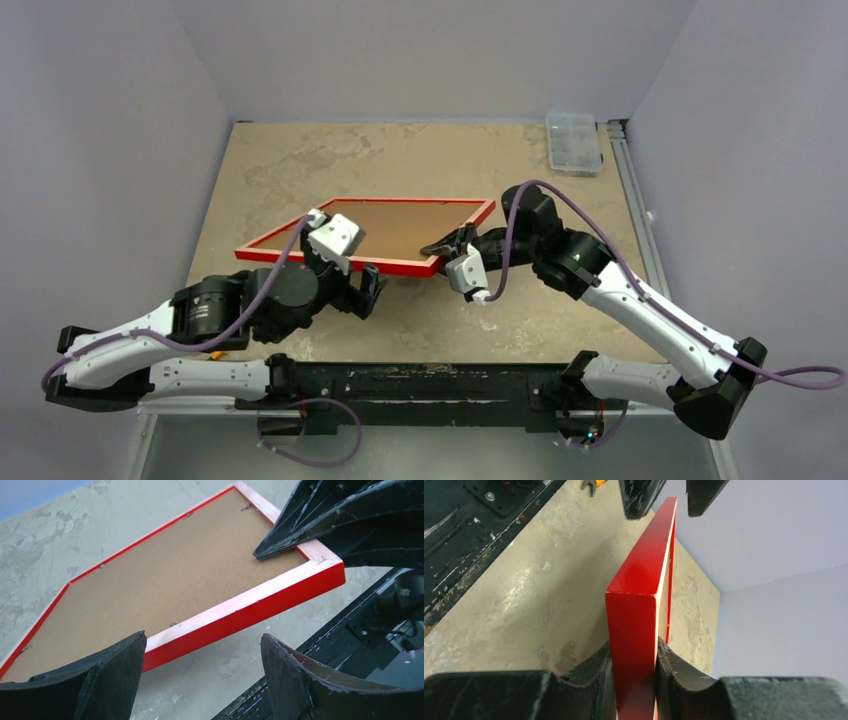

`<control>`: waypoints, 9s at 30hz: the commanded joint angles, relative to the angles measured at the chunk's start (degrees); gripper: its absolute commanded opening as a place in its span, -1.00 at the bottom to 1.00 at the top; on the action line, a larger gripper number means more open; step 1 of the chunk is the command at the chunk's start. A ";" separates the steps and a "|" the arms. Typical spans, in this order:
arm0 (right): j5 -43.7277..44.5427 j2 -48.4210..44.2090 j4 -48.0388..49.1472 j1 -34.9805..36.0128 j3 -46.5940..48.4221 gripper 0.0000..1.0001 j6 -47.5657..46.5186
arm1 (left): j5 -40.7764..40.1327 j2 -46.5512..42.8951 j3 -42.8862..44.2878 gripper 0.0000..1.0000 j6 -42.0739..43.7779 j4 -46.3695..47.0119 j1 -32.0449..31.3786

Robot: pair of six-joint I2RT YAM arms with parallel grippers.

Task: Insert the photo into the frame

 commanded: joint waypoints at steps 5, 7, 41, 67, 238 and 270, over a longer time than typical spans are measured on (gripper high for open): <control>-1.02 -2.23 10.24 0.19 -0.42 -1.00 14.88 | -1.22 -5.28 2.30 0.64 2.55 9.55 -0.12; -0.98 -2.10 11.58 0.19 -0.41 -1.00 18.19 | -1.10 -6.05 2.23 0.64 2.58 10.57 -0.14; 18.19 4.29 29.64 -11.27 -4.41 -1.00 88.82 | -7.60 4.01 -0.89 0.68 -16.26 2.31 -0.11; 19.51 20.36 32.13 -35.58 -22.76 -0.99 97.14 | 24.91 20.66 -10.76 0.73 -27.92 11.16 20.04; 19.72 14.58 6.97 -25.17 -23.77 0.22 102.42 | 46.82 28.86 -30.22 0.59 -16.90 13.11 69.38; 31.83 9.23 -7.52 -28.63 -20.98 0.24 95.79 | 42.53 22.23 -34.90 0.52 -40.54 26.51 37.95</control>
